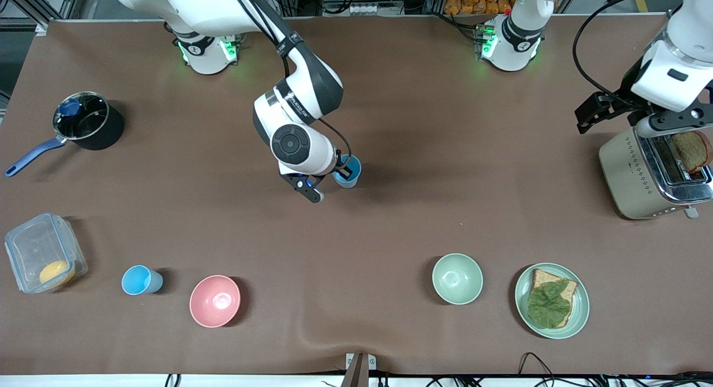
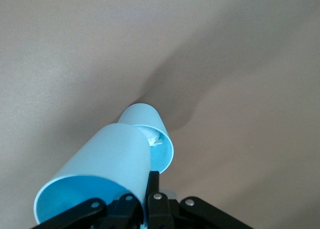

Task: Stack blue cups with both arms
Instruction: 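Lower the blue cup into the tissue cup and open the right gripper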

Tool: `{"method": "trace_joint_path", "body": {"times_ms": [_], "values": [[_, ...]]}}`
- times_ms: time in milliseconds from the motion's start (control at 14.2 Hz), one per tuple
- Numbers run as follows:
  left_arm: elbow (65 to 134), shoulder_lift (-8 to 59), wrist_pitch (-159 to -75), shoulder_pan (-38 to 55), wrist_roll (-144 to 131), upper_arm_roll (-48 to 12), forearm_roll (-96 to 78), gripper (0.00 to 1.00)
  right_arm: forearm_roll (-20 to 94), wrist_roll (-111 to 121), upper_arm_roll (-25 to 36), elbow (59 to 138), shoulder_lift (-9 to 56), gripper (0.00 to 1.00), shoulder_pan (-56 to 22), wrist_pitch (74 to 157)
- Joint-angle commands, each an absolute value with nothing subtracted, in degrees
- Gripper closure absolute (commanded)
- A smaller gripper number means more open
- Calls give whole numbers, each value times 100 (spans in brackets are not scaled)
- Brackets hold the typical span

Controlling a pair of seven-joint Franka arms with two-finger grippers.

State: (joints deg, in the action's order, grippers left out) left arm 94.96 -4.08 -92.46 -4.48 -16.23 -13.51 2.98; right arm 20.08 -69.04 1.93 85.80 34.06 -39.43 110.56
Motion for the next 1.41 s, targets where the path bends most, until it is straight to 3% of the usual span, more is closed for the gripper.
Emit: {"method": "trace_joint_path", "body": {"times_ms": [0,563,634,704,775,1127,1338], "values": [[9448,-466,-9229,-299,-1406,-1134,193,0,1951,-7031,264,8481,3489,100,-4052,10978],[9475,-483,-9220,-211,-1459,-1134,237,0,1934,-7049,264,8604,3481,100,-4148,10951],[9483,-475,-9220,-211,-1450,-1134,237,0,1934,-7049,264,8604,3480,93,-4148,10925],[9501,-457,-9220,-211,-1476,-1134,237,0,1907,-7040,264,8604,3480,37,-4140,10907],[9501,-448,-9211,-246,-1485,-1160,237,0,1899,-7049,264,8604,3480,0,-4148,10846],[9475,-387,-9211,-246,-1476,-1195,237,0,1768,-6665,395,8543,3087,0,-3886,10180],[9501,-378,-9211,-263,-1485,-1195,237,0,1328,-5234,457,8560,2559,0,-3211,9459]]}}
